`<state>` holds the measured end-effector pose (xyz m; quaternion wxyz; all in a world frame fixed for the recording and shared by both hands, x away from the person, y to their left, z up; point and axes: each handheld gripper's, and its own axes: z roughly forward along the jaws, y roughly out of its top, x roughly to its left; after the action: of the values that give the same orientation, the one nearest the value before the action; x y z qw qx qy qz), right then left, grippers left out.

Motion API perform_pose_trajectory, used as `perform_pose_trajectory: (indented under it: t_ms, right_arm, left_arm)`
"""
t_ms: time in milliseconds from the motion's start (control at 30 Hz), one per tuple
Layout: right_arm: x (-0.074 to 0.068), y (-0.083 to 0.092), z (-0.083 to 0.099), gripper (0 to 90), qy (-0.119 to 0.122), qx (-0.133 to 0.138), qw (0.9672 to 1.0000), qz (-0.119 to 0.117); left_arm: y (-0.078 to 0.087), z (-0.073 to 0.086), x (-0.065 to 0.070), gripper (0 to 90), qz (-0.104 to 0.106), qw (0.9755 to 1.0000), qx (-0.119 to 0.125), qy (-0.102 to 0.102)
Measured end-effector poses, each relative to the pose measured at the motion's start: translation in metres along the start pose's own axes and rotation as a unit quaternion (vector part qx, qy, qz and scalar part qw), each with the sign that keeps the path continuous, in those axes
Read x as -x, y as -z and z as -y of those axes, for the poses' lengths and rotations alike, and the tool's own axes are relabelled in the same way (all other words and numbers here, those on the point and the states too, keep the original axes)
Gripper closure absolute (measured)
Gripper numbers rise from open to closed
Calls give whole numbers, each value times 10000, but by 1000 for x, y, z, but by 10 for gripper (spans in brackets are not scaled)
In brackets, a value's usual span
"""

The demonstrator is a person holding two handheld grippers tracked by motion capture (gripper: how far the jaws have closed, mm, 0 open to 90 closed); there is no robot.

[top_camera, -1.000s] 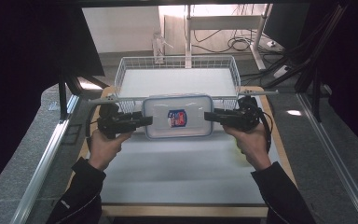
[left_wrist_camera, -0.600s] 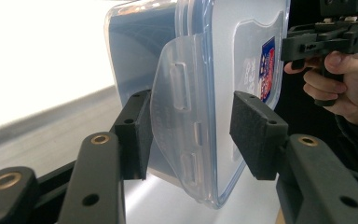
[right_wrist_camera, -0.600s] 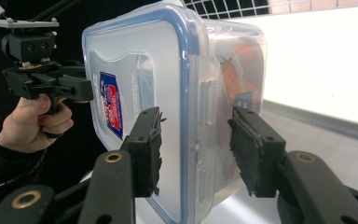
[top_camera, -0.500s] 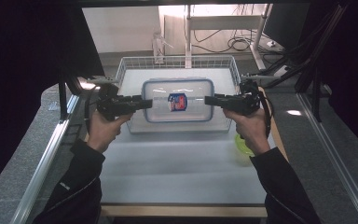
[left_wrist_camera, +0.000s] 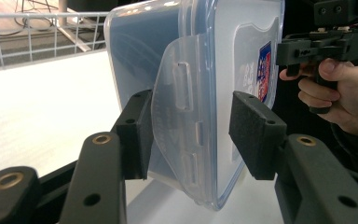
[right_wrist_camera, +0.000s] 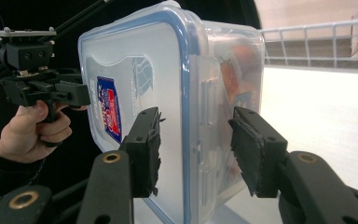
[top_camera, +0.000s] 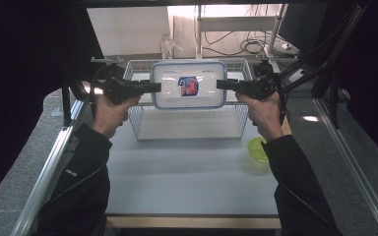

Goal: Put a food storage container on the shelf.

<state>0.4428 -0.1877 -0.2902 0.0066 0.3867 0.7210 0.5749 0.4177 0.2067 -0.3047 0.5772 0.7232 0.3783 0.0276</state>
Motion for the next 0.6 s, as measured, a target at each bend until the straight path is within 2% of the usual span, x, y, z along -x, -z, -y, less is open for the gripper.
perform_pose_trajectory:
  t_ms: [300, 433, 600]
  right_arm:
    - [14, -10, -17, 527, -106, 68, 9999, 93]
    - [22, -17, -20, 524, -138, 55, 9998, 135]
    - [25, -25, -19, 523, -176, 12, 9997, 152]
  left_arm:
    - [-13, -15, -18, 507, -1, 9999, -4, 139]
    - [-17, -15, -25, 504, -34, 9998, -23, 209]
    - [-19, -11, -32, 494, -144, 9995, -14, 294]
